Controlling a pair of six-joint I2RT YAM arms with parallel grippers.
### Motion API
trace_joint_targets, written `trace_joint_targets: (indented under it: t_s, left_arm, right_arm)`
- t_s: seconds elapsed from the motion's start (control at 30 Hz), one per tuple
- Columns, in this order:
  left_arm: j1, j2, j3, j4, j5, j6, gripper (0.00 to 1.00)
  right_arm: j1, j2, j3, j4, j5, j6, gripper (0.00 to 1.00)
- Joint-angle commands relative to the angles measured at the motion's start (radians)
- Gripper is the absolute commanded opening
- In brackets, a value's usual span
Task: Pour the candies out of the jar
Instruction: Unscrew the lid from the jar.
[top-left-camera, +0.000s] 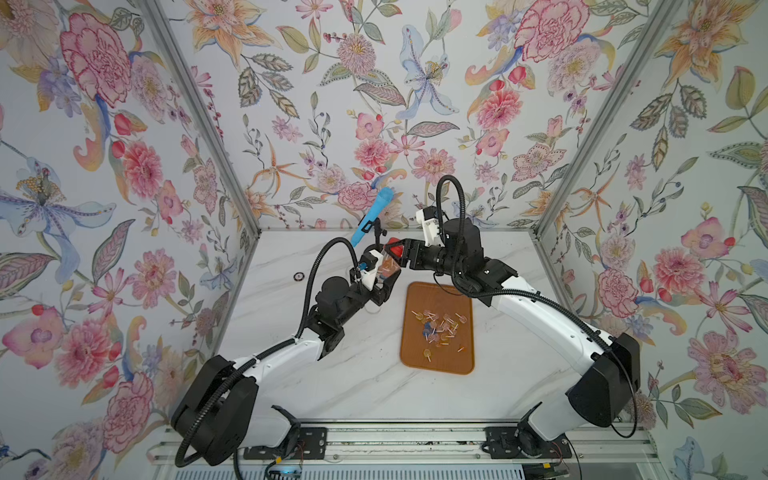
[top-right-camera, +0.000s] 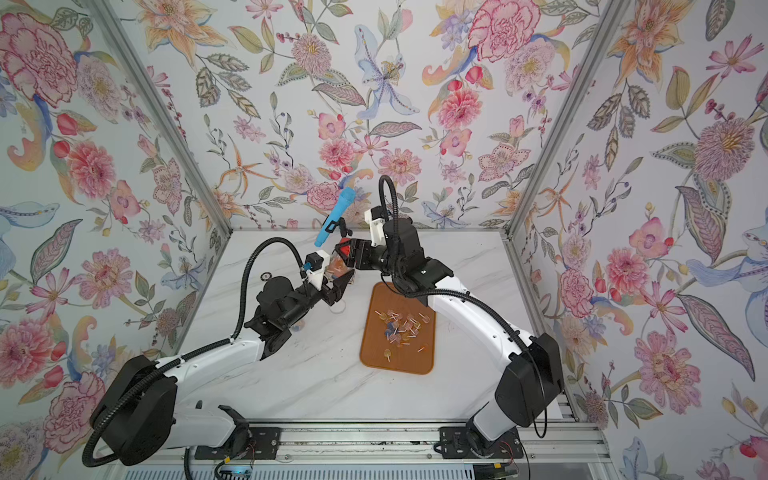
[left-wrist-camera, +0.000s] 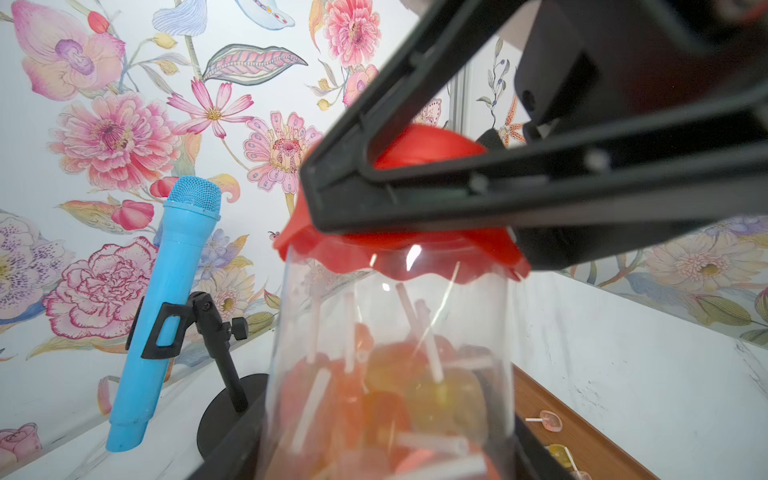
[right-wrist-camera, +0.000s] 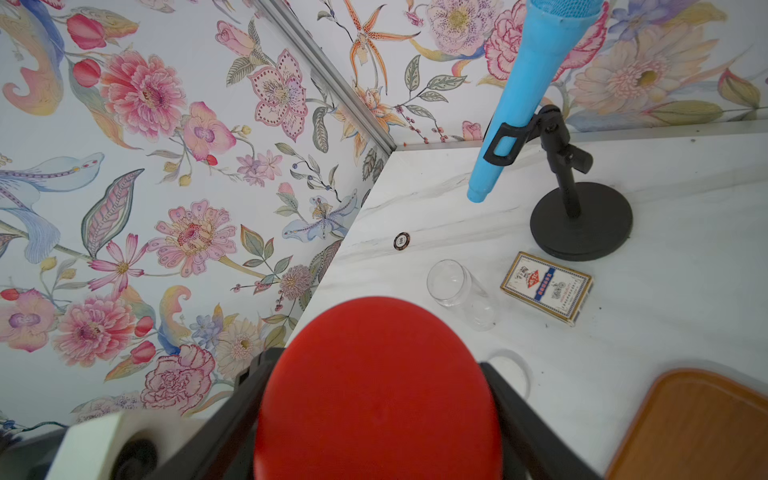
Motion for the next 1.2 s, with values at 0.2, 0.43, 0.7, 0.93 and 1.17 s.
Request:
trace_joint_targets:
  t_s: [0.2, 0.43, 0.7, 0.93, 1.17]
  left_arm:
    - [-0.017, -0.029, -0.019, 0.068, -0.012, 0.007, 0.0]
    - [-0.014, -0.055, -0.012, 0.123, 0.26, -0.045, 0.0]
    - [-0.01, -0.07, 0.029, 0.177, 0.54, -0.152, 0.0]
    - [-0.001, -0.045, 0.055, 0.247, 0.676, -0.257, 0.0]
    - [-0.001, -0.034, 0.077, 0.167, 0.6, -0.226, 0.0]
  right_arm:
    - [-0.009, -0.005, -0.025, 0.15, -0.085, 0.056, 0.55]
    - [-0.017, -0.023, -0.025, 0.249, -0.418, -0.11, 0.45]
    - [-0.052, -0.094, -0.019, 0.118, -0.607, -0.366, 0.34]
    - [-0.075, -0.136, -0.016, 0.073, -0.704, -0.433, 0.29]
    - [-0.064, -0.131, 0.015, 0.027, -0.598, -0.401, 0.51]
